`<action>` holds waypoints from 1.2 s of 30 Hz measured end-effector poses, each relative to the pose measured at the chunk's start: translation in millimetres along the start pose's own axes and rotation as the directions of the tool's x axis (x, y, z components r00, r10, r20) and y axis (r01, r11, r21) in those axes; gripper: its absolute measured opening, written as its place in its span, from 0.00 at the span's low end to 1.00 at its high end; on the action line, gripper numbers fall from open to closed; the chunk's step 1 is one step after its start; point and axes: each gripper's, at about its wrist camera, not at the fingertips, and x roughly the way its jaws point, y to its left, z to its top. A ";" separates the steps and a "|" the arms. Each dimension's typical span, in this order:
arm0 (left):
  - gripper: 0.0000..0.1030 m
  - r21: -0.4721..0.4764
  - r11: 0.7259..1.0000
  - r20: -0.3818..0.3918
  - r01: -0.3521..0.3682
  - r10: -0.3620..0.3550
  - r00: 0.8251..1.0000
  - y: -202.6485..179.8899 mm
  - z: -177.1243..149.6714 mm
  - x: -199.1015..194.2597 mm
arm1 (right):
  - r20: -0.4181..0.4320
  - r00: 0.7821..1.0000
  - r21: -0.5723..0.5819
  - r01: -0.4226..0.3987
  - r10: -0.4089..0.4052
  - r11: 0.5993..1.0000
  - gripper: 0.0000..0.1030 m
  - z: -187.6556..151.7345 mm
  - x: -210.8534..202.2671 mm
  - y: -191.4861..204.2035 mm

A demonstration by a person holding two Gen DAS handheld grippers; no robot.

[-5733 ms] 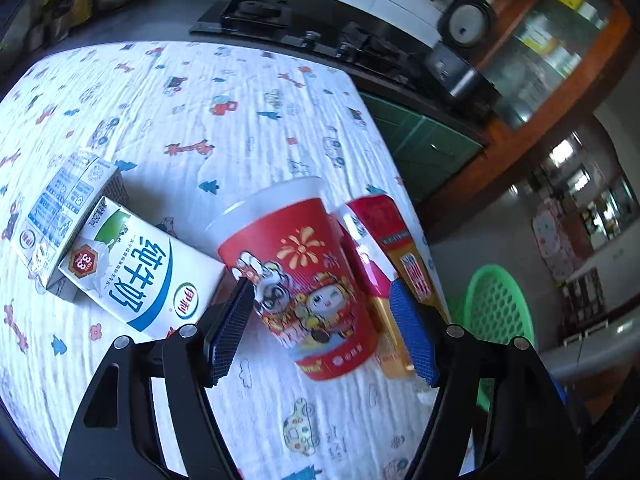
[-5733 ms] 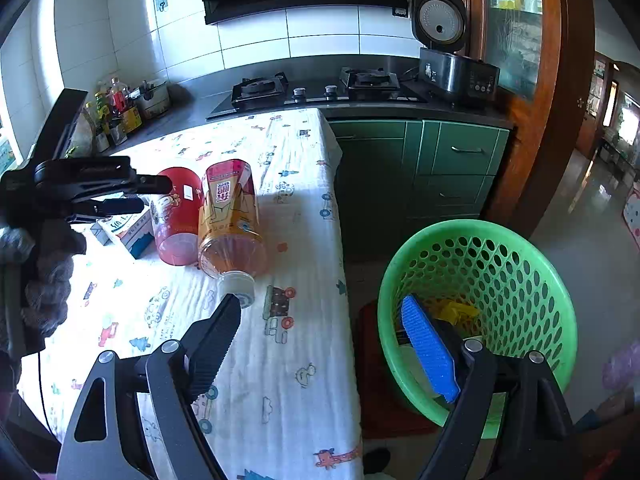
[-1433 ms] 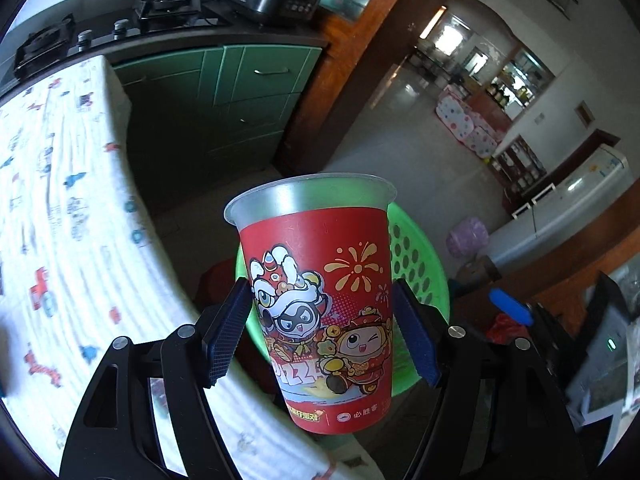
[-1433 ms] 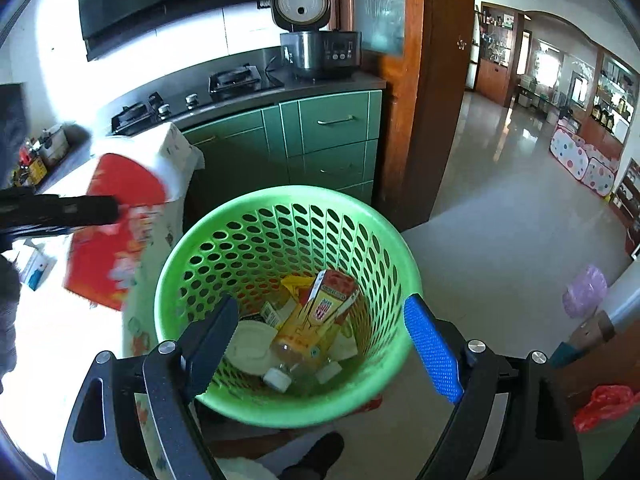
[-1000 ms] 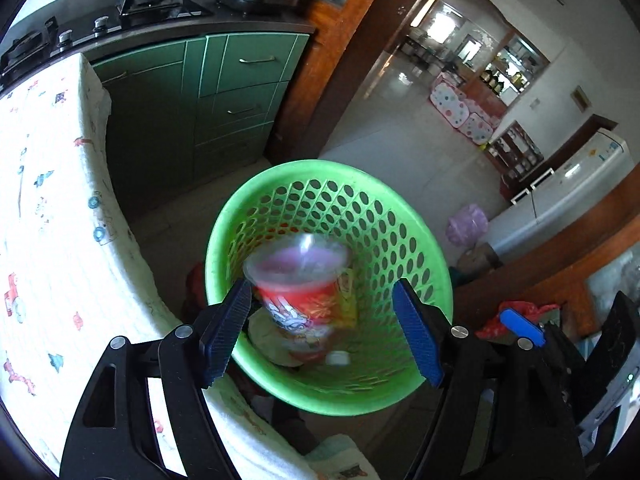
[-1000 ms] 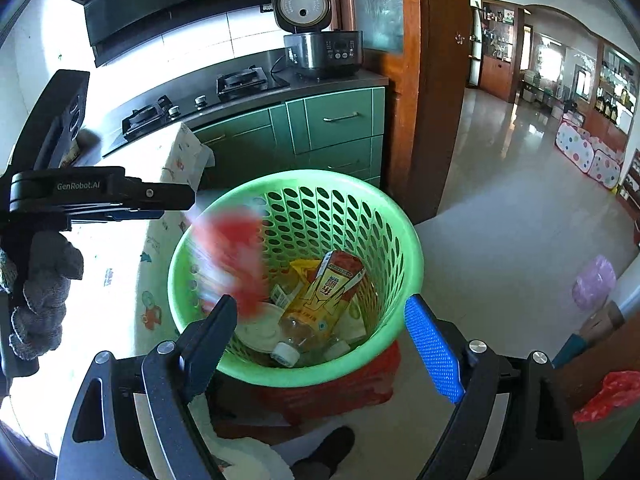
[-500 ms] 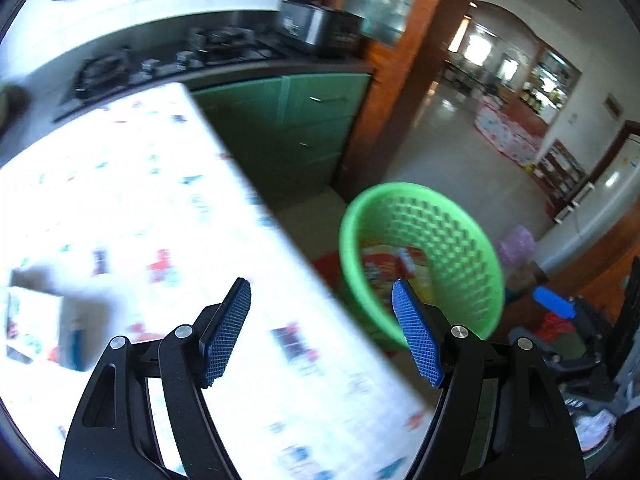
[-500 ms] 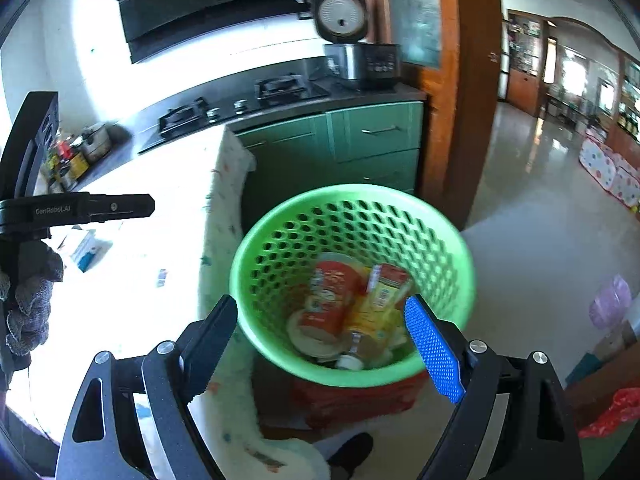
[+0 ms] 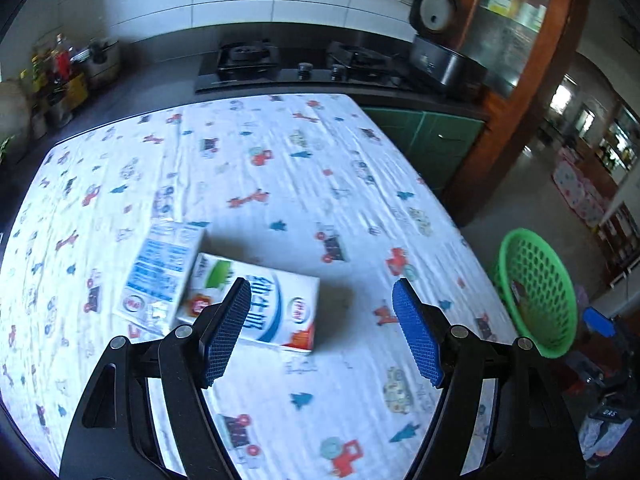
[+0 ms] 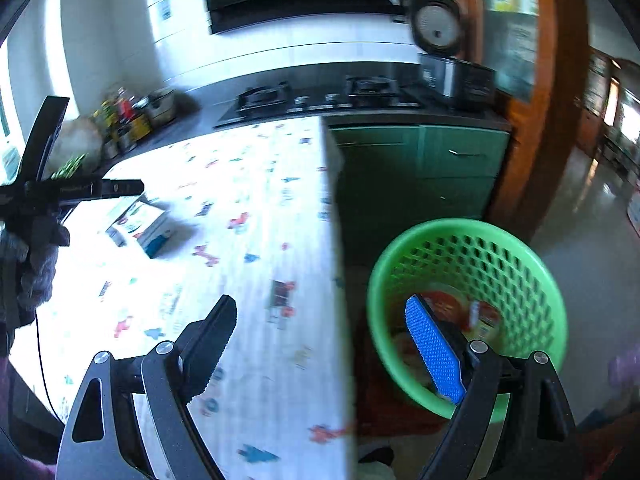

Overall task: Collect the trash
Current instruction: 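Move both tools back to the two milk cartons, then grasp the blue-print milk carton with the left tool while the right tool grasps the white milk carton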

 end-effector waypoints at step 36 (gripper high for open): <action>0.70 -0.163 0.975 -0.047 -0.152 0.146 0.988 181.6 6.9 -11.5 | -0.244 0.937 -0.490 -0.342 0.250 0.802 0.84 79.7 187.4 236.4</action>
